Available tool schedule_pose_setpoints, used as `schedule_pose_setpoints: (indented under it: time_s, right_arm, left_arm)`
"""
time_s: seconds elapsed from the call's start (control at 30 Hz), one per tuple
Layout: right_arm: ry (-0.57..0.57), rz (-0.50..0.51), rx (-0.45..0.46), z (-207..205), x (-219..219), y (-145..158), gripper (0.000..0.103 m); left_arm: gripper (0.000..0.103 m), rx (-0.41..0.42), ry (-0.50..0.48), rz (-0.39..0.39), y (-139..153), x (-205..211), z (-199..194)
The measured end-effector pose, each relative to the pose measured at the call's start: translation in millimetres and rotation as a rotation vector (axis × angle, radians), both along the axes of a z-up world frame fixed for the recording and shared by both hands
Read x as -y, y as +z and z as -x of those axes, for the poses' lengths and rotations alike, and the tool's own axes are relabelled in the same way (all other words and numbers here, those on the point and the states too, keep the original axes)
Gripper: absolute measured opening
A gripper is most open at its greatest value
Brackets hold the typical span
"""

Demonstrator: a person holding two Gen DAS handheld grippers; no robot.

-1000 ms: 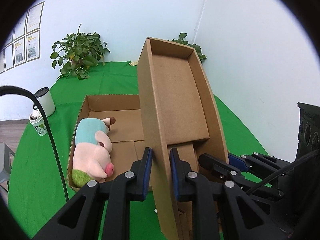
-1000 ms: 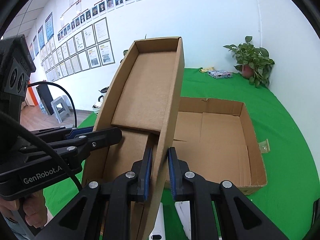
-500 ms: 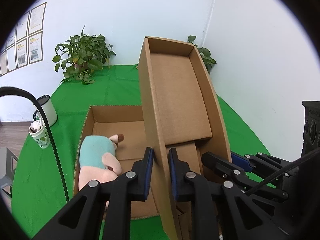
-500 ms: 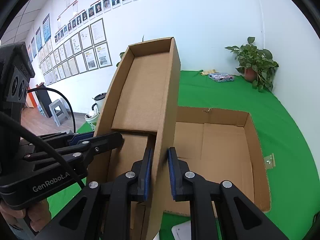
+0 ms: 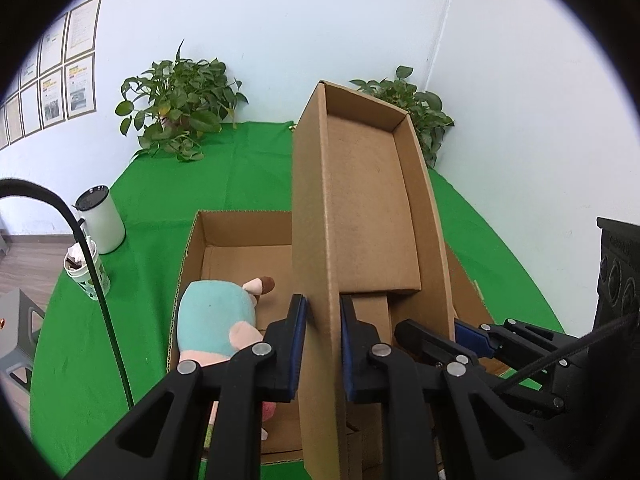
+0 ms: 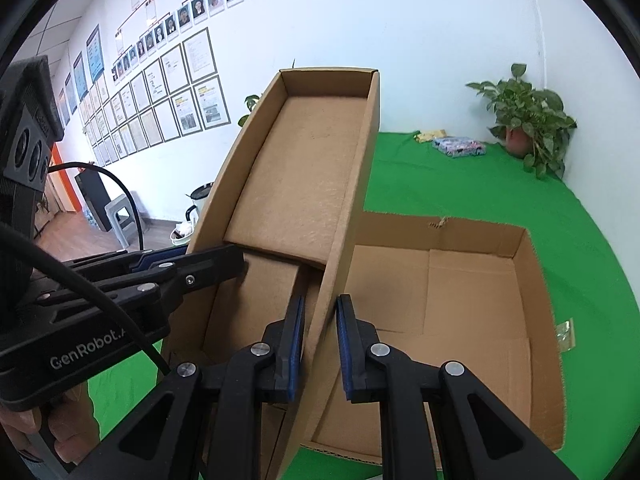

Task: Organize objects
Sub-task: 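Carry the long brown box over the open box beside the pig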

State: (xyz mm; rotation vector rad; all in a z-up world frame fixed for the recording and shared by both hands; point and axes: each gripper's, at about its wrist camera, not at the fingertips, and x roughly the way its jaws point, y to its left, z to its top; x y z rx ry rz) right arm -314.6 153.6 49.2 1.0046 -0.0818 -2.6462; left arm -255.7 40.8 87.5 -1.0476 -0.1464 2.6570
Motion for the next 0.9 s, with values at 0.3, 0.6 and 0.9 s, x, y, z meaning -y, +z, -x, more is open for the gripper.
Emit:
schedule_pose_setpoints:
  time_s: [0.3, 0.6, 0.9]
  right_arm:
    - [0.015, 0.025, 0.057, 36.7, 0.7, -26.1, 0.014]
    - [0.015, 0.052, 0.113, 82.1, -3.5, -50.8, 0.014]
    - [-0.007, 0.042, 0.197, 103.3, -13.5, -115.8, 0.014]
  left_arm:
    - [0.015, 0.043, -0.001, 0.030, -10.1, 2.0, 16.6]
    - [0.015, 0.137, -0.007, 0.032, -34.0, 2.3, 42.5]
    - [0.015, 0.260, -0.013, 0.086, -86.5, -11.3, 58.7]
